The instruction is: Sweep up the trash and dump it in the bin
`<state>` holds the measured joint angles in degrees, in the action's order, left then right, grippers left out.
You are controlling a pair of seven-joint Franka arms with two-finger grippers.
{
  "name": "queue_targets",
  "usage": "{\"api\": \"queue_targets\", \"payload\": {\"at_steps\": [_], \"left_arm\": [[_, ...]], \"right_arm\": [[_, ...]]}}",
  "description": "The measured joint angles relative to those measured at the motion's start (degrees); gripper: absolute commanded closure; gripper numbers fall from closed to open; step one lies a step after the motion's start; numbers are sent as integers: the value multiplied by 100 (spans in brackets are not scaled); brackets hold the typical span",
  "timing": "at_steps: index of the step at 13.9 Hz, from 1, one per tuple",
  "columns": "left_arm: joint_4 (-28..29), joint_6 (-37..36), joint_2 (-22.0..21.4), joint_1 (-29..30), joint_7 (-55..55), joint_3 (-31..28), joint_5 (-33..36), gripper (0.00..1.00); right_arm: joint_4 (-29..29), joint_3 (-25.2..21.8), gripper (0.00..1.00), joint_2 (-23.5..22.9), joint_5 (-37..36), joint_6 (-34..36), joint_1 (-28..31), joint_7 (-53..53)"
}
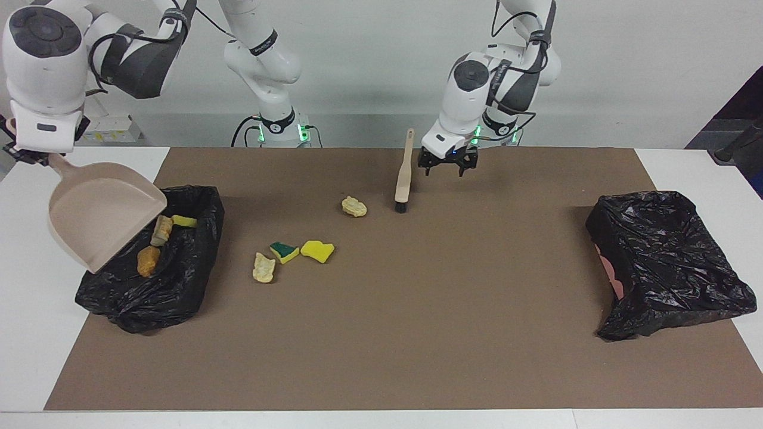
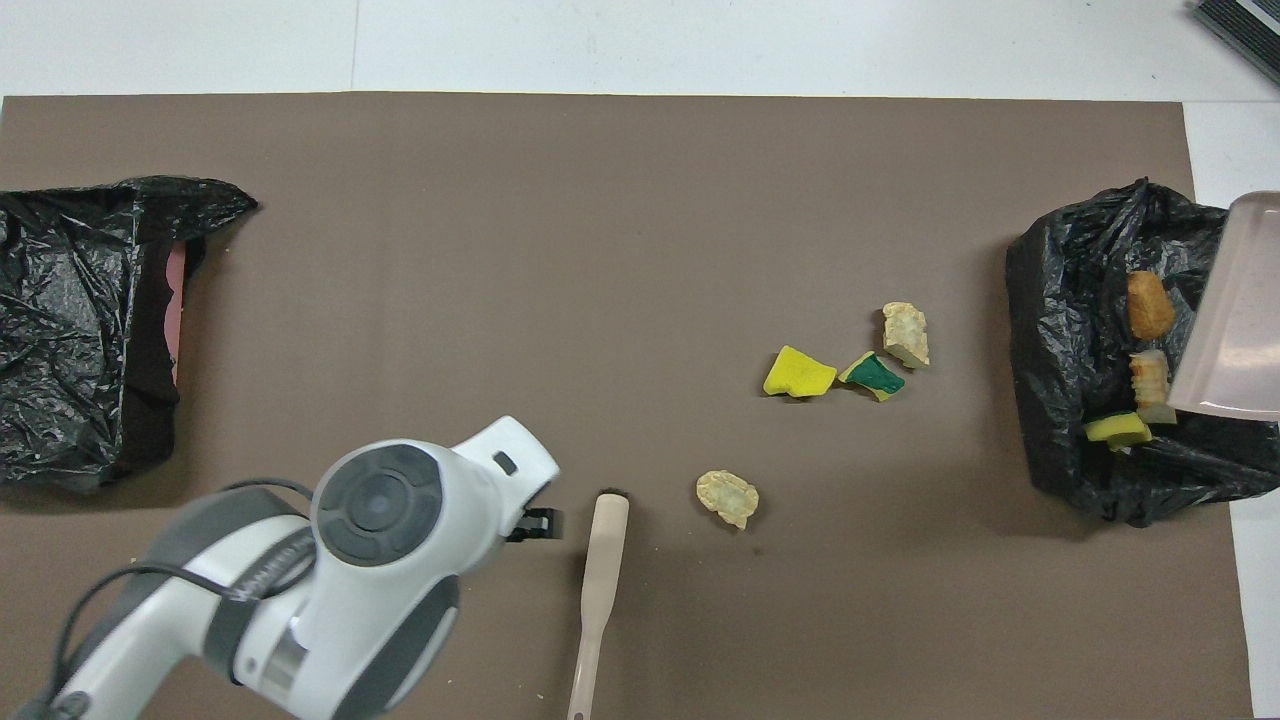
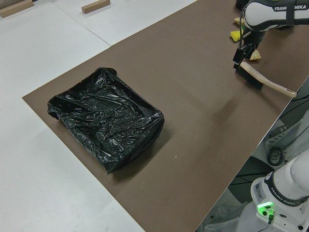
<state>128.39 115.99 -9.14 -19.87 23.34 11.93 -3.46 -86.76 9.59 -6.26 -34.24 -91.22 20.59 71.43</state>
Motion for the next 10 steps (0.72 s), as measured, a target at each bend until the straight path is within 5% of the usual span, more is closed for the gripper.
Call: {"api": "queue_targets", "payload": {"at_steps": [5,10], "left_arm": [[-748,-127,-69,934,-1315,-266,627,0],[-2267,-1499,47,1435,-2435,-518,631,0]], "right_arm": [[-359,31,100,204,1592,81,1,-1908],[-765,169,100,332,2231,80,-368,-4365]]}}
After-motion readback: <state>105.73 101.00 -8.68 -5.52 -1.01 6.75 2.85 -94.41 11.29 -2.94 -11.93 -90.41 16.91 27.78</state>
